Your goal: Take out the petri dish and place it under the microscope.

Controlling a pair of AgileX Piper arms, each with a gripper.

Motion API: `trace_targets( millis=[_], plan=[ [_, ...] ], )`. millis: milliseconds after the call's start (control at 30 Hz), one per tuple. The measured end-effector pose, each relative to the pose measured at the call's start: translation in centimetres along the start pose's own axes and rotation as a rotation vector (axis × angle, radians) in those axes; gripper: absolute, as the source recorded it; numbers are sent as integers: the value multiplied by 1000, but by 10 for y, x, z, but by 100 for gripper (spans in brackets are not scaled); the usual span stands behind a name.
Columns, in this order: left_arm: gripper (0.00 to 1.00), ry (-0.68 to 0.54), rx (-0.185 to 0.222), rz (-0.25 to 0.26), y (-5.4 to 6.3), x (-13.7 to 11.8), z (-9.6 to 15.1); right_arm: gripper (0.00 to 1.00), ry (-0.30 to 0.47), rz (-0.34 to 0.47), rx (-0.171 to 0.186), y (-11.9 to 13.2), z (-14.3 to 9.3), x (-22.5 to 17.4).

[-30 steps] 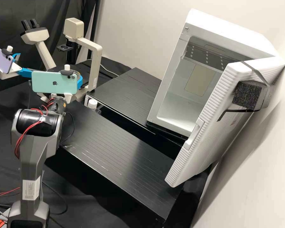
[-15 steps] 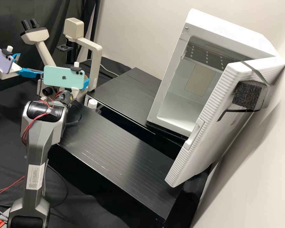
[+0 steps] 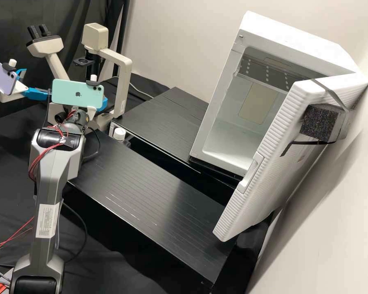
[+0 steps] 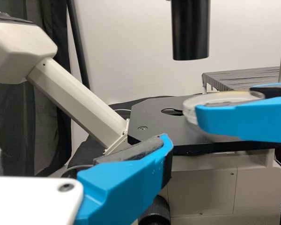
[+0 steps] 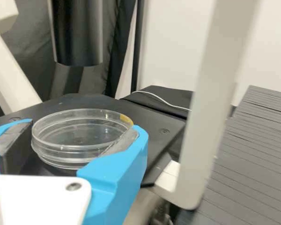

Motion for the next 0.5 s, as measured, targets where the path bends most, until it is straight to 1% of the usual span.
trace_targets(
  millis=[67,167,267,333,500],
  plan=[
    [100,0,0,0,0,0,0,0,8,2,-5,-1,-2,3],
    [100,0,0,0,0,0,0,0,29,20,-37,1,-8,9],
    [100,0,0,0,0,0,0,0,22,16,-58,-4,-4,20],
    [100,0,0,0,0,0,0,0,1,2,-54,-10,1,24],
    [100,0,0,0,0,0,0,0,-19,5,-35,-17,8,33]
  ],
)
